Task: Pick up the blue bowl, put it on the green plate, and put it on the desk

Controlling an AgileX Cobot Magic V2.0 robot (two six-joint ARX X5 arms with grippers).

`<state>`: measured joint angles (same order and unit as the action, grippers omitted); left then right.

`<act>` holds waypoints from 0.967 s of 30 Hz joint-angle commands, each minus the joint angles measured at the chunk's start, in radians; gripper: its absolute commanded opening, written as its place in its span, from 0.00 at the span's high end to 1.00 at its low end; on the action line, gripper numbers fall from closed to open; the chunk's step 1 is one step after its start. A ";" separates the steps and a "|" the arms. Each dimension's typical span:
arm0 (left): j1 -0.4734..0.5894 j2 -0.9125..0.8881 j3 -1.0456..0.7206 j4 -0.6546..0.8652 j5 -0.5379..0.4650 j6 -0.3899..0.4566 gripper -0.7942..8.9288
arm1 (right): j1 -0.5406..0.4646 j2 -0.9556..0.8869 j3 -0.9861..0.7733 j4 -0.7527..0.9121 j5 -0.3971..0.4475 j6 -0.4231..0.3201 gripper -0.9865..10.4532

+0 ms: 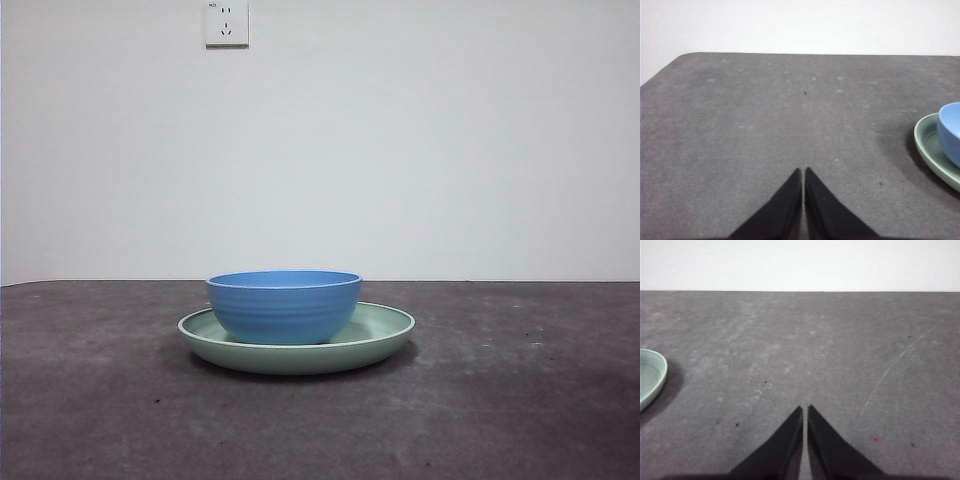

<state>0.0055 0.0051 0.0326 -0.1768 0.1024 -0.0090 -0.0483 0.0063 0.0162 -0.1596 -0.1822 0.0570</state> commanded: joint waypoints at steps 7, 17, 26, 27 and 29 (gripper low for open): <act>0.002 -0.002 -0.021 -0.008 -0.002 0.012 0.91 | 0.001 -0.003 -0.004 0.003 0.000 0.036 0.91; 0.002 -0.002 -0.021 -0.008 -0.001 0.012 0.91 | 0.001 -0.003 -0.004 0.003 0.000 0.036 0.91; 0.002 -0.002 -0.021 -0.008 -0.002 0.012 0.91 | 0.001 -0.003 -0.004 0.003 0.000 0.036 0.91; 0.002 -0.002 -0.021 -0.008 -0.002 0.012 0.91 | 0.001 -0.003 -0.004 0.003 0.000 0.036 0.91; 0.002 -0.002 -0.021 -0.008 -0.002 0.012 0.91 | 0.001 -0.003 -0.004 0.003 0.000 0.036 0.91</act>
<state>0.0055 0.0051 0.0326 -0.1768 0.1024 -0.0090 -0.0475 0.0059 0.0162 -0.1570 -0.1825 0.0834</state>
